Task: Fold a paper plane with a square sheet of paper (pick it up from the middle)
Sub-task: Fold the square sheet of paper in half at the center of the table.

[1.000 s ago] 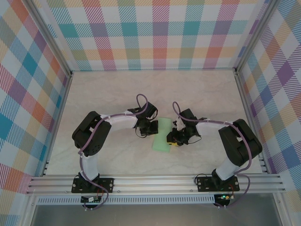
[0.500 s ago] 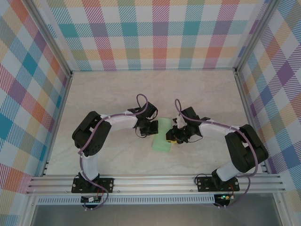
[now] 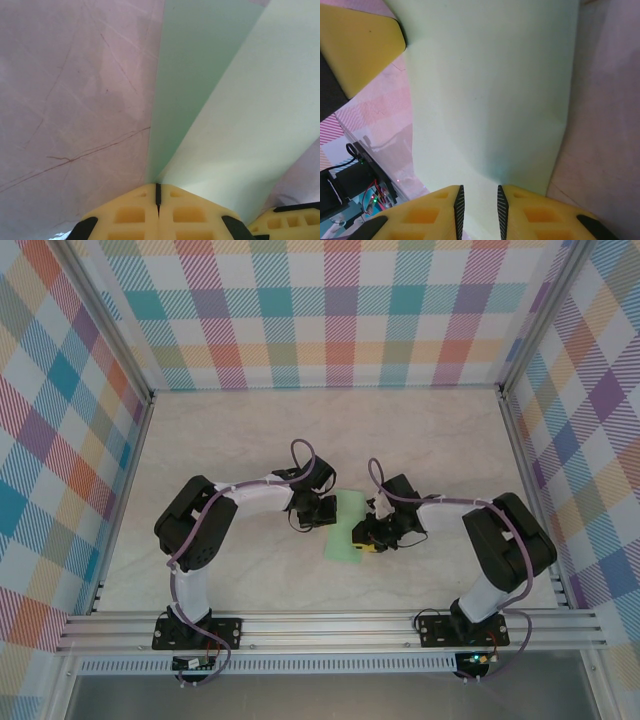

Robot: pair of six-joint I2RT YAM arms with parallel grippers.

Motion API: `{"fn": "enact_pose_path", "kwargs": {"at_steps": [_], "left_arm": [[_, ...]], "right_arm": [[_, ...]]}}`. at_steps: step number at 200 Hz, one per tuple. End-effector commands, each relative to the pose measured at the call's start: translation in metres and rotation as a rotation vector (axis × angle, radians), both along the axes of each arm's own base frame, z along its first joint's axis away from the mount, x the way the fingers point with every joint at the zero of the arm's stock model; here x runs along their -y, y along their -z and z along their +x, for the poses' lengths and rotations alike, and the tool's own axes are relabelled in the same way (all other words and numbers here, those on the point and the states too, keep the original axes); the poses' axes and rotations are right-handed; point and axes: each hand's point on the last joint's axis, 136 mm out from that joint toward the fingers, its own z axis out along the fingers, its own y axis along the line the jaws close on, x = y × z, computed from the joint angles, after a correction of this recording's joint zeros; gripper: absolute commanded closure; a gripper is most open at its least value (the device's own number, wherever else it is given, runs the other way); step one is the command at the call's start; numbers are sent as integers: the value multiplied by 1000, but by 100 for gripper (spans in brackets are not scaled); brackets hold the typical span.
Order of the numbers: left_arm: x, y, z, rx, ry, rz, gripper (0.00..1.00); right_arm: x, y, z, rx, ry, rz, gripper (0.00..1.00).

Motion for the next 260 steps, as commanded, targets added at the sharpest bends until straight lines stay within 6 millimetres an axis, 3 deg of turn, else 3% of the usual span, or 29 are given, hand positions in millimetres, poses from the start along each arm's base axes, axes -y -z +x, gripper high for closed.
{"fn": "enact_pose_path", "kwargs": {"at_steps": [1, 23, 41, 105, 122, 166, 210, 244, 260], "left_arm": [[-15, 38, -29, -107, 40, 108, 100], [-15, 37, -28, -106, 43, 108, 100], [-15, 38, -29, -107, 46, 108, 100], [-15, 38, -29, -108, 47, 106, 100], [-16, 38, -29, -105, 48, 112, 100], [-17, 39, -30, -108, 49, 113, 100], [-16, 38, -30, -109, 50, 110, 100], [-16, 38, -30, -109, 49, 111, 100], [-16, 38, -30, -109, 53, 110, 100]], "right_arm": [[1, -17, -10, 27, -25, 20, 73], [-3, -29, -16, 34, -45, 53, 73], [-6, -24, -21, 21, -58, 42, 73], [7, 28, -35, -70, -35, -78, 73], [7, 22, -35, -61, -34, -67, 73], [-2, -20, -34, 17, -63, 30, 72], [-3, -3, -42, -23, -69, -3, 72], [10, 17, -47, -46, -57, -89, 72], [9, 12, -46, -35, -60, -82, 72]]}}
